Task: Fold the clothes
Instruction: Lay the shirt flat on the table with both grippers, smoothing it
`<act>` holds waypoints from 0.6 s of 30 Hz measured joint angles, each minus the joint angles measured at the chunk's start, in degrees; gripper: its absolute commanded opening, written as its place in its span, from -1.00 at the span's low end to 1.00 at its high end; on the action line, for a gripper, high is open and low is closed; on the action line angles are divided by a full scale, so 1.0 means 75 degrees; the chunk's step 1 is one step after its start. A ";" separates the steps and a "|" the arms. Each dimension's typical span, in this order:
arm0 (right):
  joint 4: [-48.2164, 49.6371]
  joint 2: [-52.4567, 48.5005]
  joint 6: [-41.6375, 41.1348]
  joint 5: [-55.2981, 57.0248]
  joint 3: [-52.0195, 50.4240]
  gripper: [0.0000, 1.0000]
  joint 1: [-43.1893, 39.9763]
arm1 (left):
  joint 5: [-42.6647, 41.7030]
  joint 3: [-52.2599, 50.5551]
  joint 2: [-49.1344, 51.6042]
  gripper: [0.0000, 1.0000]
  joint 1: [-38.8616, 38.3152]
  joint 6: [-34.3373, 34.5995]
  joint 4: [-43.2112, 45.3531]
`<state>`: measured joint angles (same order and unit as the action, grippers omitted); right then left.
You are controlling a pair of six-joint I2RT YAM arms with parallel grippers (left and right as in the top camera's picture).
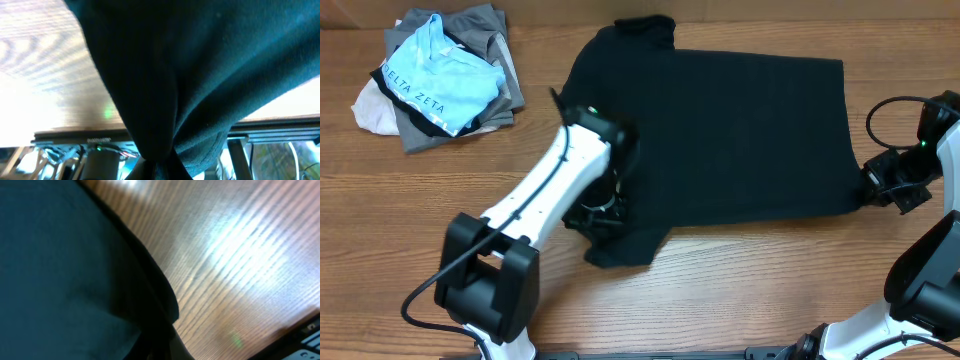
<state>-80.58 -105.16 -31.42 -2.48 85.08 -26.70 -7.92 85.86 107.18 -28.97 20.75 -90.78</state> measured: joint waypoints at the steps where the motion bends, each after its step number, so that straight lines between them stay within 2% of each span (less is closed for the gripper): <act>1: -0.0006 0.0000 -0.0020 0.0015 -0.0006 -0.92 -0.0009 | -0.0009 -0.0085 -0.0012 -0.91 -0.0157 0.0070 0.0003; 8: -0.0207 0.0353 -0.0283 0.0152 -0.0047 -0.92 -0.0271 | 0.0023 -0.0210 -0.0376 -0.91 -0.1110 0.0734 -0.0169; 18: -0.0574 0.1784 -0.0286 0.0204 -0.0052 -0.91 -0.0685 | 0.0347 -0.0417 -0.1457 -0.92 -0.1239 0.1311 -0.0705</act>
<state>-84.88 -91.79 -33.56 -0.95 84.68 -31.83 -5.32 82.74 96.25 -38.26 30.59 -96.07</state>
